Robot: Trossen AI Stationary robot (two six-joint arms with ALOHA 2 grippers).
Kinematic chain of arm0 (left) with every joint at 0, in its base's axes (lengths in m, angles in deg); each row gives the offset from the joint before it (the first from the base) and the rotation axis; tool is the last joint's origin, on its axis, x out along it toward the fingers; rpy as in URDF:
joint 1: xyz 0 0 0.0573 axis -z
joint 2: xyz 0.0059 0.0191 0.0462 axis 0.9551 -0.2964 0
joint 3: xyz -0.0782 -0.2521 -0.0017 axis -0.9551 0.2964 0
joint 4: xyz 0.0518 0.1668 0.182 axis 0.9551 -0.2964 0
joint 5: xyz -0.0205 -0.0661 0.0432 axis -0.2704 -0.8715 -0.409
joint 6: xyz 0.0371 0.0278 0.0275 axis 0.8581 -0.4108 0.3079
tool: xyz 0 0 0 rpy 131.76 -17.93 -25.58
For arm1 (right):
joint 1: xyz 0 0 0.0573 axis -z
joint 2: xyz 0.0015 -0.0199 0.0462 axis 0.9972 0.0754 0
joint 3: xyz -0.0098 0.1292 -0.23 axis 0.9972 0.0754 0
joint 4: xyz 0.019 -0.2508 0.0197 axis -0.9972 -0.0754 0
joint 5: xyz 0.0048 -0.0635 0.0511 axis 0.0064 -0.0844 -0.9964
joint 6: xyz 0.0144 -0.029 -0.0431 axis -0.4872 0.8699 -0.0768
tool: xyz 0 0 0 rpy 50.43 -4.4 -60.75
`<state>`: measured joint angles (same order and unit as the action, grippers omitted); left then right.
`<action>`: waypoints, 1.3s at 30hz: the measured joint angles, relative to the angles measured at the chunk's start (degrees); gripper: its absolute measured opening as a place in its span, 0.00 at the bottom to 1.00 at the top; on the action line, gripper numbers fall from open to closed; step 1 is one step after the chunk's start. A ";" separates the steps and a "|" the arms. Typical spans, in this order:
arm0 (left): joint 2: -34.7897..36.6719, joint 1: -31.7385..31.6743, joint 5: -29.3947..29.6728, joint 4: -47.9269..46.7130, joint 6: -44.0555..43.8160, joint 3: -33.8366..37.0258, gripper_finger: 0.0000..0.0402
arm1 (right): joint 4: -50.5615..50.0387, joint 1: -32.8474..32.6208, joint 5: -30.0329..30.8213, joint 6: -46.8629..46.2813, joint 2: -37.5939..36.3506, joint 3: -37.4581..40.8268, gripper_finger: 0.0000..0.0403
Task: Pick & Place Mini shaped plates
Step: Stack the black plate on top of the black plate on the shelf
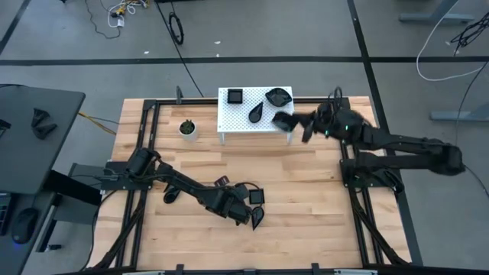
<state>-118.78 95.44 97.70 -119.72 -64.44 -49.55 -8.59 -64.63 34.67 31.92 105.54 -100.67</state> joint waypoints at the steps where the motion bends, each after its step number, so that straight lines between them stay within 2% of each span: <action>1: 0.00 0.00 0.01 0.01 0.00 0.00 0.20 | -0.11 2.52 -1.07 0.55 0.95 -1.50 0.00; 7: 0.00 0.00 0.46 0.08 -0.02 0.00 0.20 | -0.06 14.63 -7.01 2.62 9.62 -8.82 0.00; 10: 0.00 0.00 0.46 -0.09 -0.04 0.00 0.20 | -0.18 17.13 -12.33 4.08 13.00 -10.55 0.00; 12: 0.00 0.00 0.46 -0.10 -0.06 0.00 0.20 | -0.75 17.69 -13.69 5.49 13.76 -10.72 0.00; 18: 0.00 0.09 0.44 -0.26 -0.73 0.00 0.20 | -8.72 17.78 -13.79 9.40 10.88 -10.72 0.00; 22: 0.00 0.09 0.44 -0.12 -1.03 0.00 0.20 | -21.22 17.80 -13.07 10.63 7.91 -10.76 0.00; 25: 0.00 0.07 0.44 0.44 -1.04 0.00 0.20 | -32.41 19.47 -8.28 11.89 8.63 -10.75 0.00; 27: 0.00 0.07 0.50 0.98 -0.80 0.00 0.20 | -35.50 22.24 -4.88 12.06 10.73 -10.00 0.00; 33: 0.00 0.00 0.85 1.56 1.13 0.00 0.20 | -31.26 31.79 -4.22 12.71 20.93 -8.49 0.05; 39: 0.00 0.00 1.29 0.80 1.44 0.00 0.20 | -23.16 35.60 -4.50 13.55 31.36 -8.47 0.04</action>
<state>-118.78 95.44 98.99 -118.92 -63.00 -49.55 -31.76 -29.03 30.17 45.47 136.90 -109.14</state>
